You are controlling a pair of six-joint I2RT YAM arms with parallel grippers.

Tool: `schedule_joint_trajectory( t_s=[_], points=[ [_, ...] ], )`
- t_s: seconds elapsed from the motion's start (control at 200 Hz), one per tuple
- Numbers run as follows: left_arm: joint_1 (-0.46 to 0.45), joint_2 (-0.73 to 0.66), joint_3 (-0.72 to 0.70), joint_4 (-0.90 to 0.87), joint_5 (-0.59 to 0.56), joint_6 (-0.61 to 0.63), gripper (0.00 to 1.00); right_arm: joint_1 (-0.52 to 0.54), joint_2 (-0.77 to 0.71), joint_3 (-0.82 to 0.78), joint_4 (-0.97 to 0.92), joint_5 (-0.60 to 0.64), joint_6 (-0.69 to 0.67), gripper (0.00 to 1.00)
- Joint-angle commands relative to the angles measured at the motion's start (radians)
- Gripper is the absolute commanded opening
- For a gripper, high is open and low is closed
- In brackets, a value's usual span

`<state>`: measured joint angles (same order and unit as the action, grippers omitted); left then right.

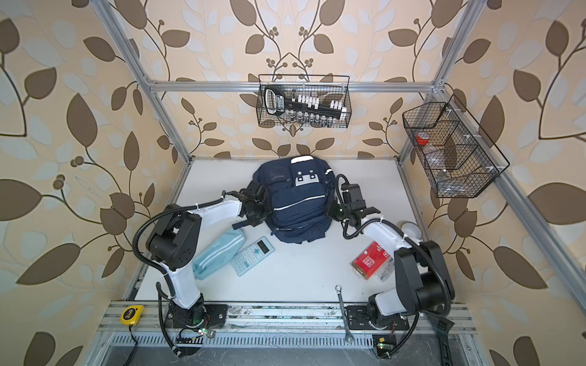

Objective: Pack books, pencil case, and school supplies into a backpack
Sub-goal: Rotate the student bag at the center of the table.

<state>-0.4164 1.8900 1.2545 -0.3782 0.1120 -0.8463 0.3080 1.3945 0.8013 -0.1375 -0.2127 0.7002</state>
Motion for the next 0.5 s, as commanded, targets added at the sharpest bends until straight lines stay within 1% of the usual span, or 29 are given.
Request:
schedule_joint_trajectory(
  t_s=[0.0, 0.015, 0.02, 0.025, 0.075, 0.12, 0.16, 0.175, 0.205, 0.26, 0.325, 0.37, 0.415, 0.495],
  points=[
    [0.006, -0.003, 0.088, 0.029, 0.006, 0.075, 0.64, 0.137, -0.033, -0.067, 0.024, -0.002, 0.133, 0.0],
    [0.006, -0.008, 0.089, 0.028, 0.012, 0.08, 0.65, 0.144, -0.032, -0.065, 0.009, 0.007, 0.132, 0.02],
    [0.006, -0.009, 0.089, 0.028, 0.015, 0.081, 0.65, 0.147, -0.032, -0.061, -0.003, 0.015, 0.13, 0.05],
    [0.005, -0.012, 0.088, 0.027, 0.016, 0.083, 0.65, 0.147, -0.032, -0.061, -0.003, 0.015, 0.13, 0.05],
    [-0.003, -0.053, 0.066, 0.025, 0.02, 0.085, 0.66, 0.138, -0.045, -0.052, -0.06, 0.069, 0.121, 0.21],
    [-0.018, -0.107, 0.024, 0.025, 0.018, 0.087, 0.68, 0.103, -0.079, -0.053, -0.09, 0.103, 0.1, 0.34],
    [-0.043, -0.164, -0.023, 0.021, 0.008, 0.084, 0.69, 0.053, -0.115, -0.051, -0.12, 0.113, 0.08, 0.48],
    [-0.056, -0.187, -0.042, 0.021, 0.003, 0.079, 0.7, 0.032, -0.13, -0.049, -0.132, 0.113, 0.072, 0.52],
    [-0.087, -0.231, -0.08, 0.026, -0.003, 0.072, 0.71, -0.011, -0.158, -0.048, -0.15, 0.111, 0.056, 0.55],
    [-0.159, -0.309, -0.14, 0.025, -0.033, 0.054, 0.74, -0.083, -0.198, -0.046, -0.169, 0.095, 0.025, 0.57],
    [-0.239, -0.383, -0.199, 0.046, -0.069, 0.015, 0.78, -0.153, -0.22, -0.059, -0.172, 0.063, -0.011, 0.58],
    [-0.273, -0.411, -0.228, 0.087, -0.074, -0.002, 0.8, -0.183, -0.22, -0.071, -0.171, 0.066, -0.05, 0.49],
    [-0.289, -0.407, -0.23, 0.113, -0.061, -0.046, 0.8, -0.188, -0.215, -0.09, -0.171, 0.113, -0.087, 0.42],
    [-0.298, -0.345, -0.17, 0.105, -0.046, -0.033, 0.81, -0.191, -0.203, -0.139, -0.158, 0.121, -0.113, 0.37]
  ],
)
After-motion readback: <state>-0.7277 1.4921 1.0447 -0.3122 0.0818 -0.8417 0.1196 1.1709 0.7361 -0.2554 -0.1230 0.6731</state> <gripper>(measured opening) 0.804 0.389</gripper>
